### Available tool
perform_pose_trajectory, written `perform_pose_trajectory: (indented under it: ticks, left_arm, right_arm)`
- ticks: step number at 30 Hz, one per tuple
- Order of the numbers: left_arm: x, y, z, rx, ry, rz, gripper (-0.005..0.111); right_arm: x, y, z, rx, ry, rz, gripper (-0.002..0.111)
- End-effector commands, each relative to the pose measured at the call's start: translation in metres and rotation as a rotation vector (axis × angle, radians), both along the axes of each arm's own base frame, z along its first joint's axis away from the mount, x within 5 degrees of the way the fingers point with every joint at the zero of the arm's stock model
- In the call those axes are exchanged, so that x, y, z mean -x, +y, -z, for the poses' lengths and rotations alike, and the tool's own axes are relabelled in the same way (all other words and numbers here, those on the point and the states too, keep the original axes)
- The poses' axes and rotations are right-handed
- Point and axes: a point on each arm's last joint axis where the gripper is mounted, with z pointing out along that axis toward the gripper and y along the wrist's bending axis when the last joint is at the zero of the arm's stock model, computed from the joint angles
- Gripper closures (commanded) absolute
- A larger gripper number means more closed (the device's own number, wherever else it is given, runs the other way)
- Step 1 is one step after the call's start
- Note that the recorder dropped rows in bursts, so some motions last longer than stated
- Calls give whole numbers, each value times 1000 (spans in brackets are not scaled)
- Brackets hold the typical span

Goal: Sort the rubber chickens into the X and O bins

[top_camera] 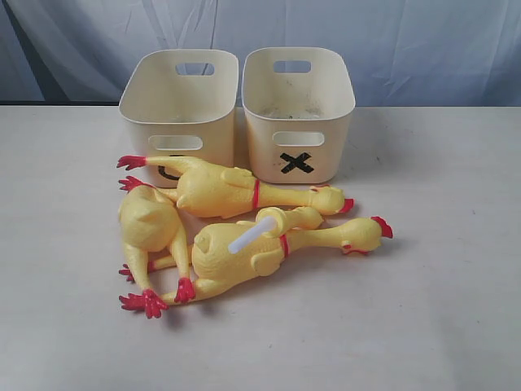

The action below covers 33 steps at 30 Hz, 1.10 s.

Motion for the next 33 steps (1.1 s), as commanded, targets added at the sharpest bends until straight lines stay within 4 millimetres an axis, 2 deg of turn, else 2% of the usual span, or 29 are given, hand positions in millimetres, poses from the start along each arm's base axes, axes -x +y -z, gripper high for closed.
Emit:
perform_pose_trajectory:
  ticks: [1, 5, 9, 14, 15, 18, 21, 25, 30, 33]
  left_arm:
    - [0, 0, -1, 2, -18, 0, 107]
    - [-1, -1, -6, 31, -76, 6, 107]
    - [-1, -2, -17, 194, -206, 13, 107]
    - [1, -1, -32, 210, -375, 9, 107]
    - [2, 0, -35, 268, -415, 5, 107]
    - [3, 4, -38, 638, -475, -8, 107]
    - [3, 4, -38, 738, -485, -3, 107]
    - [4, 1, -46, 750, -481, 35, 107]
    - [9, -5, -66, 610, -512, 129, 107]
    - [9, -7, -66, 533, -499, 145, 107]
  right_arm:
    - [0, 0, 1, -2, -13, 5, 109]
    - [0, 0, 1, -2, -13, 5, 109]
    - [0, 0, 1, -2, -13, 5, 109]
    - [0, 0, -3, -12, -49, 6, 109]
    - [0, 0, -3, -12, -49, 6, 109]
    - [0, 0, -2, -12, -47, 6, 109]
    - [0, 0, -2, -12, -47, 6, 109]
    - [0, 0, -3, -12, -49, 6, 109]
    - [0, 0, -3, -13, -53, 6, 109]
    - [1, -1, -8, -53, -100, 6, 109]
